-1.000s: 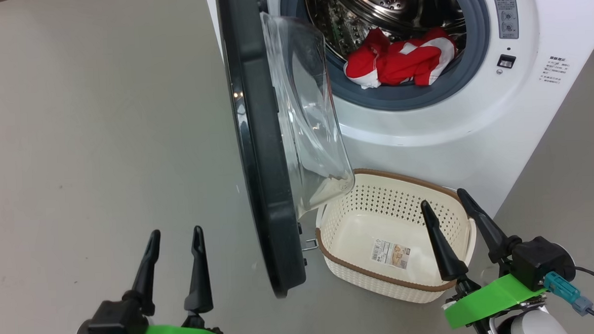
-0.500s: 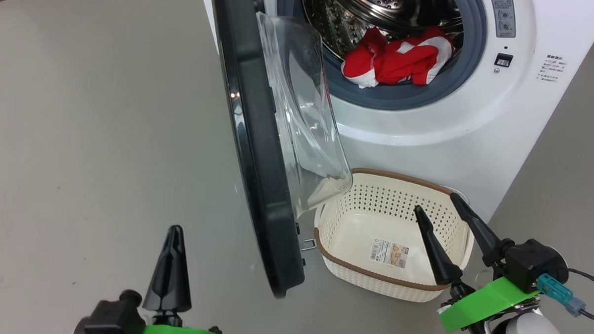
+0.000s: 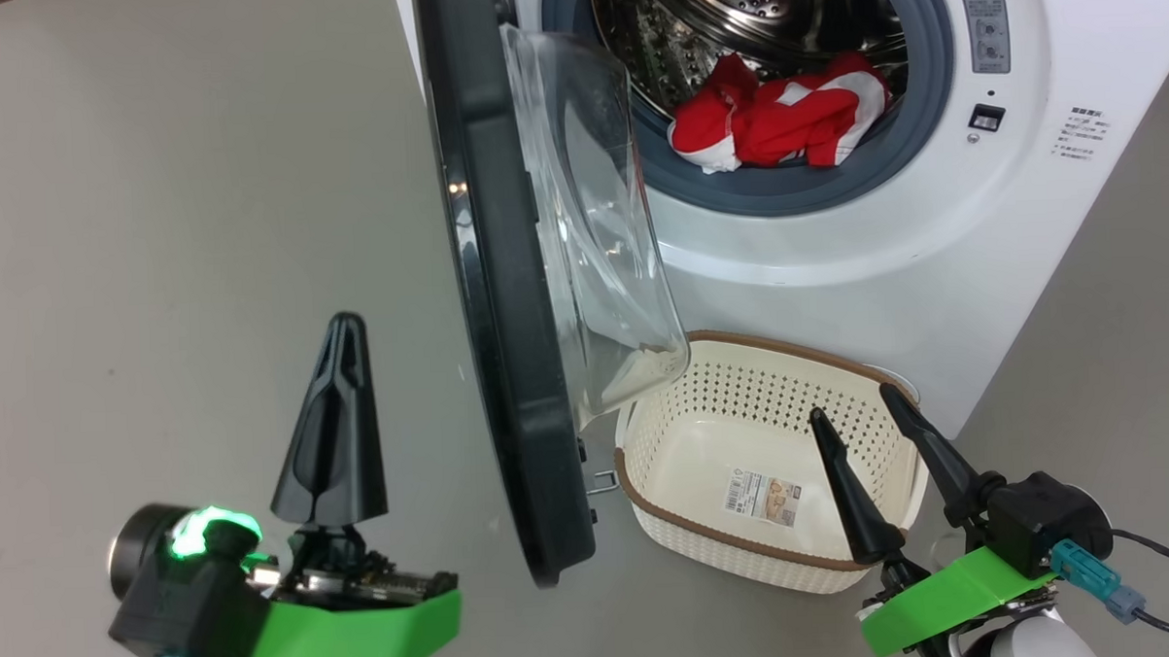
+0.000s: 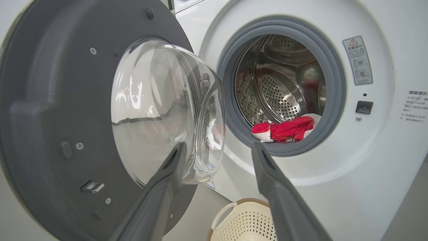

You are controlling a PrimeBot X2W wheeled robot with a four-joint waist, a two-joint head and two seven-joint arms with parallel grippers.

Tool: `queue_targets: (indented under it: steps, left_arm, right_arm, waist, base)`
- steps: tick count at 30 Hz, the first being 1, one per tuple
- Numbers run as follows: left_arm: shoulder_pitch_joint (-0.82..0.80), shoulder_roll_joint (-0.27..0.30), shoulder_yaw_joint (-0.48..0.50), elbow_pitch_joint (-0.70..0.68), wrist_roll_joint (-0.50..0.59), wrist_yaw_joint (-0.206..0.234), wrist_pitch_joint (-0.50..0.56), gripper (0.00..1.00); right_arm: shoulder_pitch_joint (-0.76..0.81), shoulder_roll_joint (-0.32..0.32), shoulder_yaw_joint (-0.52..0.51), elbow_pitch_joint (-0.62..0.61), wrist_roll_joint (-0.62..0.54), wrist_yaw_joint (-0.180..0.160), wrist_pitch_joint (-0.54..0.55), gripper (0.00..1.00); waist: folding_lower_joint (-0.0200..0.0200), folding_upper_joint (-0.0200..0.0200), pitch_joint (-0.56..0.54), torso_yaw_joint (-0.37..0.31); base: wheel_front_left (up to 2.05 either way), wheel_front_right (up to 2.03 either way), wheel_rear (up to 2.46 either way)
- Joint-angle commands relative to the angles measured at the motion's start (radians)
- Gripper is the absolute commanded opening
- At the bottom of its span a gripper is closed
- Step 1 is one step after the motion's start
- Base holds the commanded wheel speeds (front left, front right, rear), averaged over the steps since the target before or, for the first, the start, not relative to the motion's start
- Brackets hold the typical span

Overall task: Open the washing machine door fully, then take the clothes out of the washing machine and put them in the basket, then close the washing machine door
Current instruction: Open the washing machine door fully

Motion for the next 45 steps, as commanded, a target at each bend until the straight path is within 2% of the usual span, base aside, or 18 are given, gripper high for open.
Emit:
queue_targets:
  steps: [1, 7, 14, 21, 26, 31, 36, 45]
  left_arm:
    - [-0.045, 0.013, 0.019, -0.047, 0.013, 0.001, -0.005, 0.00]
    - [-0.066, 0.019, -0.049, -0.121, 0.043, 0.001, 0.032, 0.00]
    - [-0.061, 0.019, -0.121, -0.123, 0.048, -0.023, 0.078, 0.00]
    - [-0.041, 0.018, -0.201, -0.063, 0.017, -0.058, 0.144, 0.00]
    - [-0.029, 0.017, -0.231, 0.012, -0.017, -0.067, 0.207, 0.00]
    - [-0.030, 0.018, -0.227, 0.094, -0.036, -0.056, 0.239, 0.00]
    - [-0.043, 0.031, -0.207, 0.170, -0.013, -0.023, 0.214, 0.00]
    - [-0.038, 0.038, -0.179, 0.217, -0.025, 0.003, 0.188, 0.00]
  right_arm:
    - [-0.034, 0.002, 0.025, -0.022, 0.015, 0.006, -0.006, 1.00]
    - [-0.032, 0.002, 0.035, -0.022, 0.034, 0.006, -0.006, 1.00]
    - [-0.035, 0.002, 0.048, -0.018, 0.050, 0.006, -0.006, 1.00]
    - [-0.045, 0.002, 0.048, -0.024, 0.047, 0.006, -0.006, 1.00]
    - [-0.048, 0.002, 0.048, -0.021, 0.044, 0.006, -0.006, 1.00]
    - [-0.051, 0.002, 0.048, -0.023, 0.040, 0.006, -0.006, 1.00]
    - [-0.048, 0.002, 0.047, -0.025, 0.032, 0.006, -0.006, 1.00]
    - [-0.039, 0.002, 0.059, -0.011, 0.027, 0.006, -0.006, 1.00]
  waist:
    - [0.0000, 0.0000, 0.000, -0.005]
    - [0.0000, 0.0000, -0.005, -0.021]
    - [0.0000, 0.0000, -0.011, -0.041]
    - [0.0000, 0.0000, 0.006, -0.058]
    - [0.0000, 0.0000, 0.017, -0.066]
    - [0.0000, 0.0000, 0.025, -0.071]
    - [0.0000, 0.0000, 0.032, -0.065]
    - [0.0000, 0.0000, 0.032, -0.029]
  base:
    - [0.00, 0.00, 0.00]
    - [0.00, 0.00, 0.00]
    - [0.00, 0.00, 0.00]
    - [0.00, 0.00, 0.00]
    - [0.00, 0.00, 0.00]
    - [0.00, 0.00, 0.00]
    - [0.00, 0.00, 0.00]
    - [0.00, 0.00, 0.00]
